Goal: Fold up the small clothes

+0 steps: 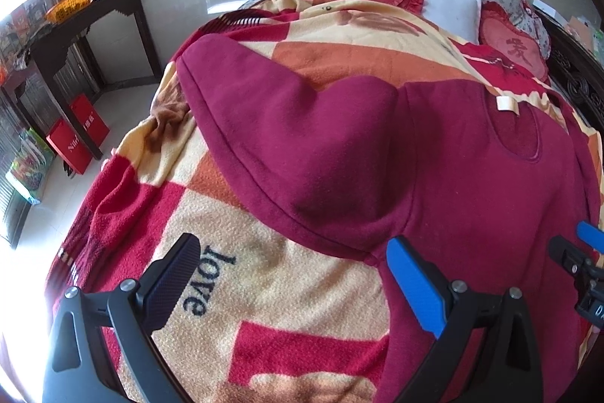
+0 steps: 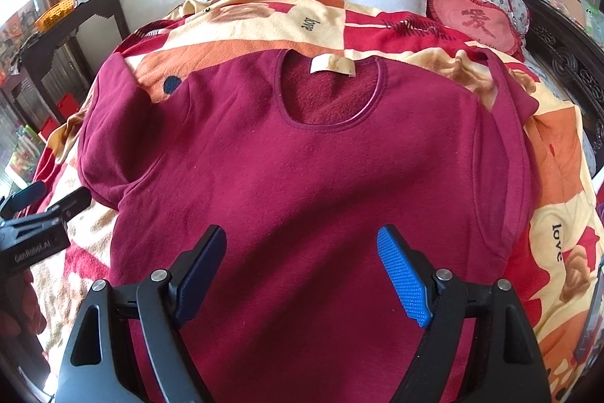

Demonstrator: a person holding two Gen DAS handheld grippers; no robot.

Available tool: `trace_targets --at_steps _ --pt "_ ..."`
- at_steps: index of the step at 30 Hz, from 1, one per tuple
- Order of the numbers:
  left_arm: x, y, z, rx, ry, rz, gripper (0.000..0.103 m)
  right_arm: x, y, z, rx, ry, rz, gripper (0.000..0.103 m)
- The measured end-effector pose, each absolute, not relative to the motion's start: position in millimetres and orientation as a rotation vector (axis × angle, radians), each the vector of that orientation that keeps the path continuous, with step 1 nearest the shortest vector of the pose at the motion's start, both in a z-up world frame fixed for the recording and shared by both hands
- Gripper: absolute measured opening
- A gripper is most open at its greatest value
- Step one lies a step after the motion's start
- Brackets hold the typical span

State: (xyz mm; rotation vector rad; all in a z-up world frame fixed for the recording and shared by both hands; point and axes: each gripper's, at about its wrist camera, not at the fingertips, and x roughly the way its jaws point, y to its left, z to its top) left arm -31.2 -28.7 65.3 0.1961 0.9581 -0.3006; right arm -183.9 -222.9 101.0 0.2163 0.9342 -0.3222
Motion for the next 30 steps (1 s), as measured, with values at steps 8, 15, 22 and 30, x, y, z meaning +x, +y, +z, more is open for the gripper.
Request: trace_targets --at_steps 8,15,22,30 --pt "24.7 9.2 68.4 0.023 0.997 -0.247 0.101 -179.7 -220.5 96.1 0.22 0.948 -0.3 0.067" --pt "99.9 39.1 83.2 -0.167 0.948 -0.231 0.097 -179.4 -219.1 93.8 0.233 0.953 -0.277 0.067" --pt "173.6 46.5 63.4 -0.225 0.994 -0.202 0.084 -178.7 -220.3 90.6 0.264 0.965 -0.24 0.067" --pt "207.5 53.3 31.4 -0.335 1.056 -0.209 0.071 -175.6 -230.8 78.7 0.303 0.986 -0.232 0.067"
